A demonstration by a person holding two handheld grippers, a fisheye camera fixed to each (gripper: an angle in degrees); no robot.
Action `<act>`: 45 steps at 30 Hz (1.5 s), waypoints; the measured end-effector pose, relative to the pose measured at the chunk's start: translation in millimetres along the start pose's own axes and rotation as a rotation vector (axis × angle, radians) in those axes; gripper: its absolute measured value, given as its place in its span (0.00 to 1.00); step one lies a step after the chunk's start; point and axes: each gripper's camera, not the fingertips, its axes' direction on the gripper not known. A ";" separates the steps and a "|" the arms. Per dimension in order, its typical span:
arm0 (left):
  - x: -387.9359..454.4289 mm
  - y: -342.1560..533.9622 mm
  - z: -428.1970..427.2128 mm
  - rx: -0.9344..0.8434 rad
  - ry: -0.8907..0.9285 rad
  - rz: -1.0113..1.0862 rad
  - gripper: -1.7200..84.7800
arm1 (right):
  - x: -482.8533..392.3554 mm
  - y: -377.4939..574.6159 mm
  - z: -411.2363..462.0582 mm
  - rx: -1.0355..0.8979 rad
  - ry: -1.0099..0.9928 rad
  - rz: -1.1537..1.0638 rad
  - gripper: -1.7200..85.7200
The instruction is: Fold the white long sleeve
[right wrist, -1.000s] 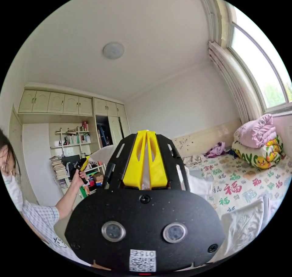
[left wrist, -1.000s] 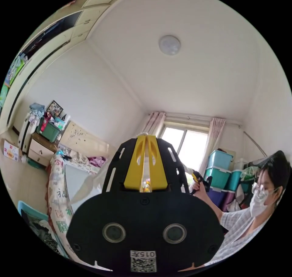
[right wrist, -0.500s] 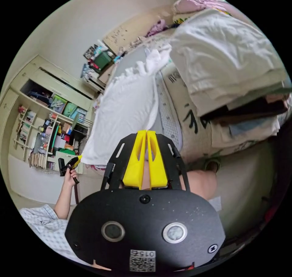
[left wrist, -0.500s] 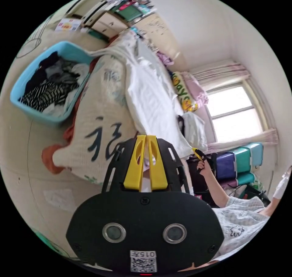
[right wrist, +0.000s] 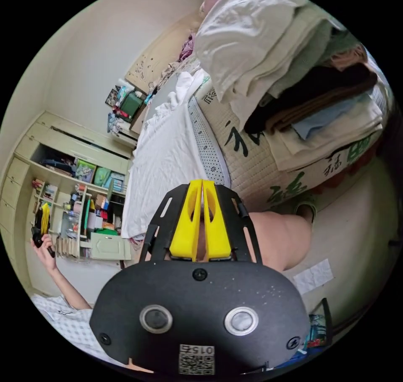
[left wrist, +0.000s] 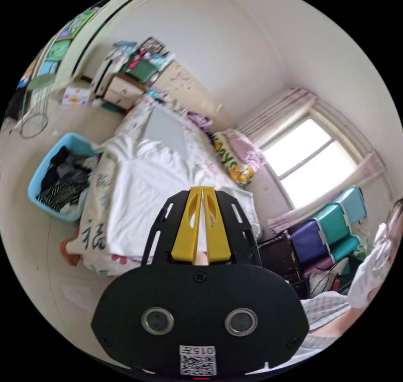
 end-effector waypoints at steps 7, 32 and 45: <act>168.9 -27.9 -15.7 -0.001 0.023 0.206 0.01 | 70.3 2.2 -35.8 0.132 -0.099 0.188 0.01; 244.7 -5.7 -72.3 0.105 0.031 0.193 0.01 | 151.9 -25.3 -66.4 0.148 -0.079 0.216 0.01; 290.9 10.0 -52.3 0.110 -0.007 0.148 0.01 | 167.9 -40.9 -52.7 0.133 -0.053 0.218 0.01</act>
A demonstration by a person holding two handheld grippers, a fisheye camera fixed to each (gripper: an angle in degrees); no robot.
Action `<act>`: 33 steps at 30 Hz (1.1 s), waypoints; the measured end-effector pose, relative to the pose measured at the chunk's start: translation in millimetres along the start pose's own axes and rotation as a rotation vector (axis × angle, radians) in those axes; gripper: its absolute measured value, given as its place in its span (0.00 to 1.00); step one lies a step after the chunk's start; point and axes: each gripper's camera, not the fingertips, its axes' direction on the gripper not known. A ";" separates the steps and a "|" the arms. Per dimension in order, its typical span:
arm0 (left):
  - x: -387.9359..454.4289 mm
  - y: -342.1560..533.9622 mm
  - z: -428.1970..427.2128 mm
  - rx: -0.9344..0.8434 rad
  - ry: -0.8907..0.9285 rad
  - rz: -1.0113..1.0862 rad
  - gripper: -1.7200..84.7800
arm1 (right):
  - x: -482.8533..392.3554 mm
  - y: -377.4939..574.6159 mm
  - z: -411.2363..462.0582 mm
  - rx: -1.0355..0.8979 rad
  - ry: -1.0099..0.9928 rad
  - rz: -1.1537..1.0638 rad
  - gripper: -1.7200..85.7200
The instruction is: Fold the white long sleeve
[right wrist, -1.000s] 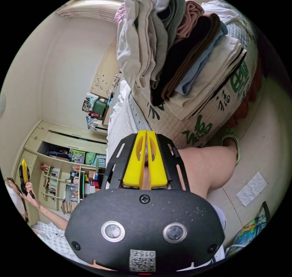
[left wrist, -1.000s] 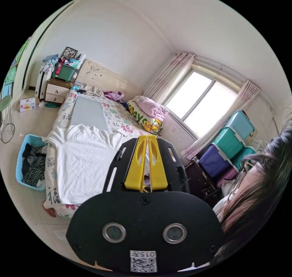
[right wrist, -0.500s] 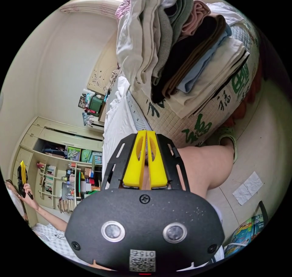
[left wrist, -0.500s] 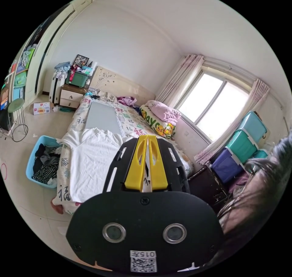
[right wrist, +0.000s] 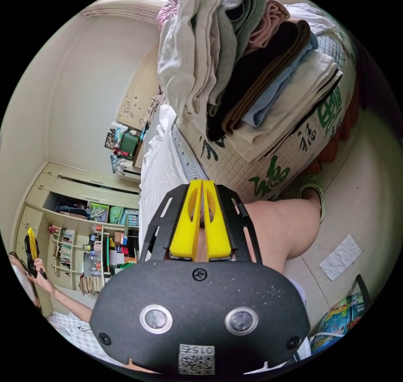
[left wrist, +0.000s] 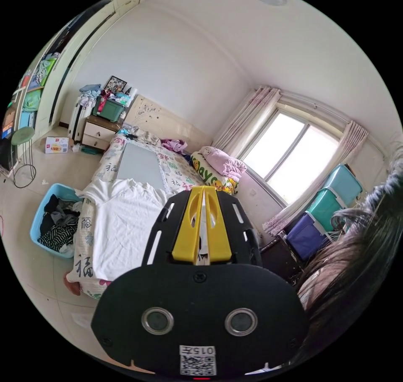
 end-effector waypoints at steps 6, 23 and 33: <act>-12.7 28.7 25.4 -0.018 -0.051 -0.007 0.01 | -4.4 -8.4 9.8 0.015 -0.025 -0.060 0.02; -260.2 265.7 229.1 -0.450 -0.129 -0.369 0.01 | -93.7 -60.2 174.6 -0.396 0.203 -0.443 0.11; -228.9 309.9 266.5 -0.426 -0.128 -0.422 0.01 | -103.7 -75.5 249.9 -0.478 0.259 -0.445 0.06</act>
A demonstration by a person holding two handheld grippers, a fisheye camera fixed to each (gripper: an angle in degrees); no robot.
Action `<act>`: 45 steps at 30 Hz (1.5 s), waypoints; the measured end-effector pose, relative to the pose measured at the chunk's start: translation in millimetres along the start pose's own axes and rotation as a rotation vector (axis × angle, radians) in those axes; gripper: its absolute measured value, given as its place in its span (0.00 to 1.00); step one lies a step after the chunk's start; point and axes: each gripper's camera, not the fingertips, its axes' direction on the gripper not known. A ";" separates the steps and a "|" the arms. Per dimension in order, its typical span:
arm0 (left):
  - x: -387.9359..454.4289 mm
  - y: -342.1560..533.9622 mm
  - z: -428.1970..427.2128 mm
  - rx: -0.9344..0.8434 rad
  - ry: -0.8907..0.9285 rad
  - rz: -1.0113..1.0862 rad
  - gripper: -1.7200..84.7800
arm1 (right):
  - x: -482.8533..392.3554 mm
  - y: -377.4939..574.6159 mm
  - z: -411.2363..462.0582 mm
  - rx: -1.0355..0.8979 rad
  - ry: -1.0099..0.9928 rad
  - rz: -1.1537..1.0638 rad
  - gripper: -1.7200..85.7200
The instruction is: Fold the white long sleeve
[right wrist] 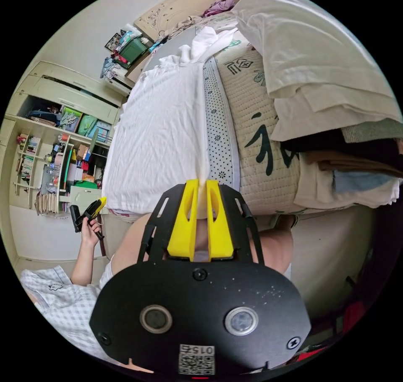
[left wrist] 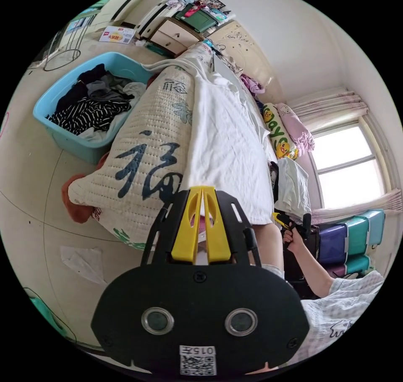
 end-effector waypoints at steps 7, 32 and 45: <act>44.8 8.1 19.9 -0.144 -0.136 0.080 0.01 | -15.9 -54.9 27.7 -0.185 0.099 -0.114 0.02; 370.3 -169.8 445.2 0.169 0.522 0.471 0.01 | -110.7 -625.3 122.9 -0.099 0.732 -0.441 0.10; 366.8 -133.4 447.6 0.282 0.672 0.391 0.01 | -82.7 -761.3 256.6 -0.183 1.007 -0.311 0.01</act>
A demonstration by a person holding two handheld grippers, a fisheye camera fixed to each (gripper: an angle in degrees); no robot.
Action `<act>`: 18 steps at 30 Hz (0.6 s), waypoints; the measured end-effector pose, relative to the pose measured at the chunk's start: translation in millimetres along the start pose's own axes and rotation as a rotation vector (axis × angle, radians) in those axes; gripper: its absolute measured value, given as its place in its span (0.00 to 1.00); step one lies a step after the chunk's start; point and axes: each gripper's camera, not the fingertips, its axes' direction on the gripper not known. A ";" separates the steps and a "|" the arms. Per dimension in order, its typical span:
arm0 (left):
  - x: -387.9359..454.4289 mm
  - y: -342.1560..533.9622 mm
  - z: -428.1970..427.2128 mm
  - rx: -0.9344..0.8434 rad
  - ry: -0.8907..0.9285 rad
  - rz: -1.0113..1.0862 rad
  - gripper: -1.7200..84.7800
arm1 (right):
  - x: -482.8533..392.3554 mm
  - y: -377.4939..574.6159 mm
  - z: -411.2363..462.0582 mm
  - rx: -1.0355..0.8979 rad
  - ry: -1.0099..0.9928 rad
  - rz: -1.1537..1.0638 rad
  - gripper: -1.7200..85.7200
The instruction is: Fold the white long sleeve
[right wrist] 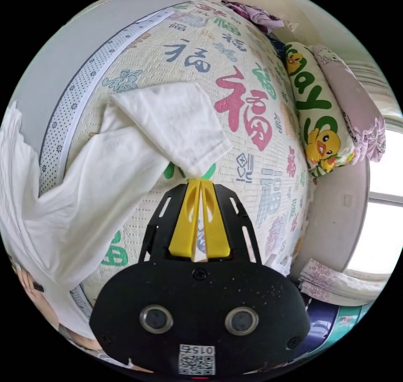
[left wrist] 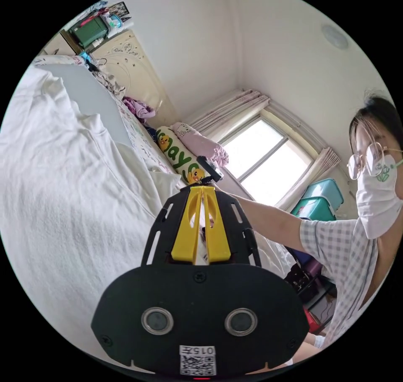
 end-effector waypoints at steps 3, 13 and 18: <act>7.7 5.7 3.7 0.006 0.003 -0.008 0.01 | 19.5 -4.6 -40.0 -0.002 0.105 -0.024 0.01; 28.3 15.1 27.6 0.003 0.016 -0.044 0.01 | 37.6 -32.5 -117.7 0.179 -0.102 -0.156 0.08; 30.1 18.6 32.3 0.033 0.048 -0.087 0.01 | -4.4 -89.0 -49.0 0.108 -0.092 -0.168 0.11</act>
